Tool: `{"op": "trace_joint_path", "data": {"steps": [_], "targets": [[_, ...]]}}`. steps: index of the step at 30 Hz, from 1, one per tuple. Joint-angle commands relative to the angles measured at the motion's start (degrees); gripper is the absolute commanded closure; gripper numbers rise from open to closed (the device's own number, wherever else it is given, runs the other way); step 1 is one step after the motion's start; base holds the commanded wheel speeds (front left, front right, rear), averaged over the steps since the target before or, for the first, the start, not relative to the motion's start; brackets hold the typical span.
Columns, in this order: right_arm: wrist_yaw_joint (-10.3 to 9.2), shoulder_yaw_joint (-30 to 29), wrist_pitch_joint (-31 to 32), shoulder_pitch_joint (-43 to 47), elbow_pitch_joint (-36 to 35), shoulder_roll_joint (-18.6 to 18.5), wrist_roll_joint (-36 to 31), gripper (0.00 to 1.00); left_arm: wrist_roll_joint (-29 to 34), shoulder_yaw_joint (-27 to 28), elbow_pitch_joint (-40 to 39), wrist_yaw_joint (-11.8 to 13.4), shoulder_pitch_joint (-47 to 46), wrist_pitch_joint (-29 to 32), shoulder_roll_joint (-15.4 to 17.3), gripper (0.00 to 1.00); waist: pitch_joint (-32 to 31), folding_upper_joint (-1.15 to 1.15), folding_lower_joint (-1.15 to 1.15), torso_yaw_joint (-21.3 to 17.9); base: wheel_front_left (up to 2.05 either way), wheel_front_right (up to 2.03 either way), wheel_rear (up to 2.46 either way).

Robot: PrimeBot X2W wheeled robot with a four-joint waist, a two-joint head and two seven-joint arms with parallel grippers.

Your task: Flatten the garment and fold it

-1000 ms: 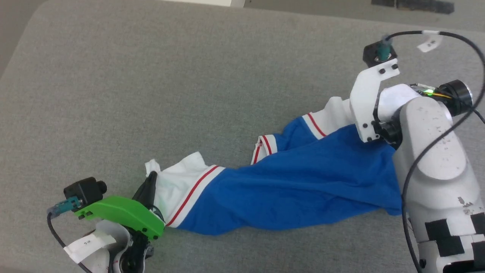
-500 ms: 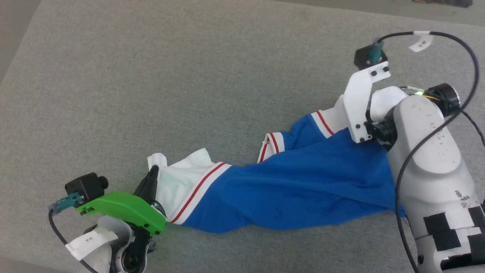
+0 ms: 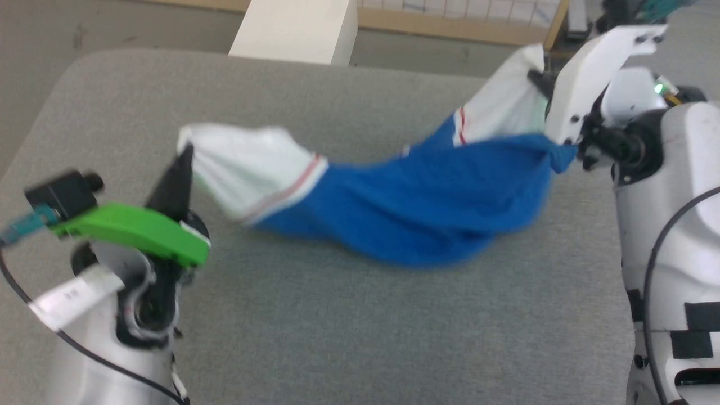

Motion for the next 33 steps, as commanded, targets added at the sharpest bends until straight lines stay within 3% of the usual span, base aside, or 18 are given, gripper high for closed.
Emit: {"op": "trace_joint_path", "data": {"steps": [1, 11, 18, 23, 33], "targets": [[-0.08, -0.4, -0.4, -1.4, -1.9, -0.1, 1.5, 1.0, 0.1, 0.2, -0.6, -0.3, -3.0, 0.2, 1.0, 1.0, -5.0, 0.0, 0.0, -3.3, 0.0, 0.0, 0.0], [-0.08, -8.9, -1.8, -4.6, -10.7, -3.1, 5.0, 1.0, 1.6, 2.4, 0.2, 0.2, -16.9, 1.8, 6.6, 1.0, -10.5, 0.0, 0.0, -6.0, 0.0, 0.0, 0.0], [-0.08, -14.1, -1.9, -3.7, -12.6, -4.1, 4.6, 1.0, 2.1, 4.4, 1.6, 0.9, -18.4, 2.6, 9.9, 1.0, -12.0, 0.0, 0.0, -6.7, 0.0, 0.0, 0.0], [-0.08, -16.5, -1.2, -3.8, -14.7, -3.6, 5.0, 1.0, 1.1, 5.5, 1.7, 1.2, -19.6, 2.8, 10.4, 1.0, -12.0, 0.0, 0.0, -6.7, 0.0, 0.0, 0.0], [-0.08, -18.3, 1.1, -6.0, -18.4, -2.6, 4.8, 1.0, 1.7, 7.6, 1.4, 2.4, -22.8, 2.3, 13.2, 1.0, -10.8, 0.0, 0.0, -7.2, 0.0, 0.0, 0.0]]}}
